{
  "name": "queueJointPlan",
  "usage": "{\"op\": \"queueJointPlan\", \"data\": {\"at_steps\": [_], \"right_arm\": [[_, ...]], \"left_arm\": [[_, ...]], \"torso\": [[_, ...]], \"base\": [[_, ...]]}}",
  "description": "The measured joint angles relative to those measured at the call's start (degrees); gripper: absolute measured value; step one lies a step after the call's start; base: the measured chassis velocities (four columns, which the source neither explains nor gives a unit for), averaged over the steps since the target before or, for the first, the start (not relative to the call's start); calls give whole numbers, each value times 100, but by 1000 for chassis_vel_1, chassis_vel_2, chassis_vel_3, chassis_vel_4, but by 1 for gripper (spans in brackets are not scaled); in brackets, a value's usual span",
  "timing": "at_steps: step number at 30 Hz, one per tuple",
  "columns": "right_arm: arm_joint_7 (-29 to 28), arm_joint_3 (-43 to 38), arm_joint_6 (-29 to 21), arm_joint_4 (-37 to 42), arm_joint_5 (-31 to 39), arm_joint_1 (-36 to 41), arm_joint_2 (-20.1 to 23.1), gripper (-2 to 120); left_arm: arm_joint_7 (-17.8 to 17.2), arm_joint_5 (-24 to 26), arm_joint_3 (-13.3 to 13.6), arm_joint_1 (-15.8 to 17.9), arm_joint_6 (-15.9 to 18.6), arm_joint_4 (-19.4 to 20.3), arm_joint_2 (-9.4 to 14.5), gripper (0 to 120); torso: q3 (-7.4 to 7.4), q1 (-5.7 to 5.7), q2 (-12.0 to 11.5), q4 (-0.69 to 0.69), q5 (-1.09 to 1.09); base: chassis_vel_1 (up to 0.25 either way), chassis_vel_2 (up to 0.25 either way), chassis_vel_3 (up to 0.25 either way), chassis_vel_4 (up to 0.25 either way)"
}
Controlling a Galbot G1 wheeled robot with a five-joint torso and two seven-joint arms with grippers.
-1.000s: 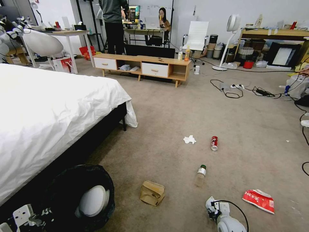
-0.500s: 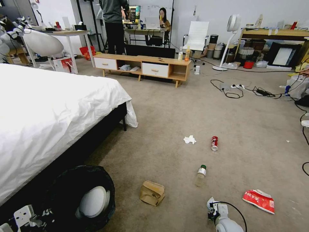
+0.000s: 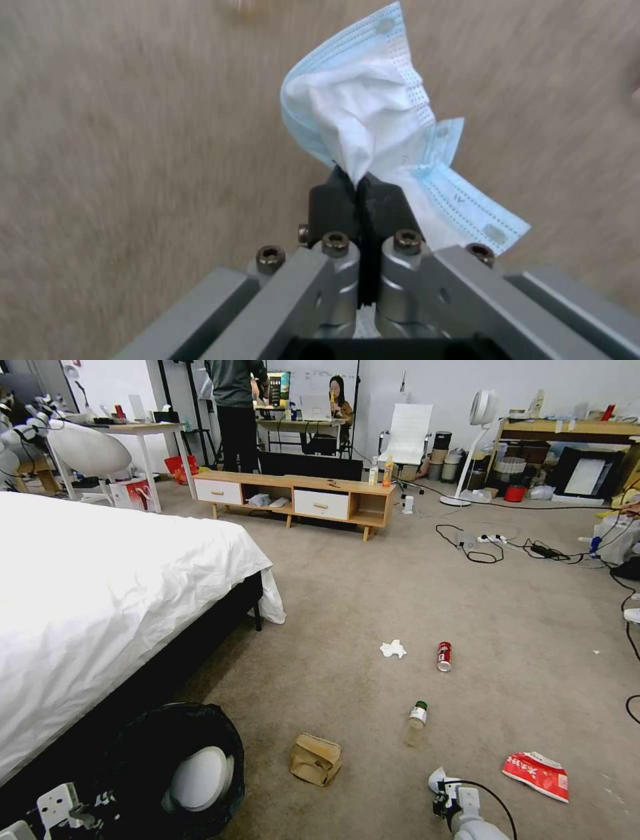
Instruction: Pick up the trash bin and place the garbage on the floor into it.
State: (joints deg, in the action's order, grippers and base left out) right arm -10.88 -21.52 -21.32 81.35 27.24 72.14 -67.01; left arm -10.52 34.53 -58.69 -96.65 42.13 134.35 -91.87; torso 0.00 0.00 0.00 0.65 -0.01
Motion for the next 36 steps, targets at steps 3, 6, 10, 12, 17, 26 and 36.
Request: {"op": "queueJointPlan", "data": {"at_steps": [3,6,10,12,17,26,36], "right_arm": [[15,-76,89,391,60,107,165,0],[6,-183,81,1135,230,239,440,0],[-46,-237,16,2131,462,369,746,0],[-80,-235,-12,2481,551,400,844,0],[-186,-40,-27,3705,821,392,1089,0],[-229,663,-36,4998,1923,-302,1422,0],[143,1749,76,5162,3582,-1626,1757,0]], "left_arm": [[-7,58,25,1,0,42,11,2],[-49,157,54,8,0,92,31,2],[-97,245,87,22,0,124,55,2],[-131,305,89,33,0,139,73,2],[-173,410,99,27,0,193,130,2],[-183,402,224,-37,0,265,224,2],[-185,239,421,-18,0,237,184,2]], "torso": [[0,0,0,-1,2],[0,0,0,-3,1],[0,0,0,-3,0],[0,0,0,-3,0],[0,0,0,-2,0],[0,0,0,-2,0],[0,0,0,-1,0]], "base": [[0,0,0,0],[0,0,0,0],[0,0,0,0],[0,0,0,0],[0,0,0,0],[0,0,0,0],[0,0,0,0]]}}
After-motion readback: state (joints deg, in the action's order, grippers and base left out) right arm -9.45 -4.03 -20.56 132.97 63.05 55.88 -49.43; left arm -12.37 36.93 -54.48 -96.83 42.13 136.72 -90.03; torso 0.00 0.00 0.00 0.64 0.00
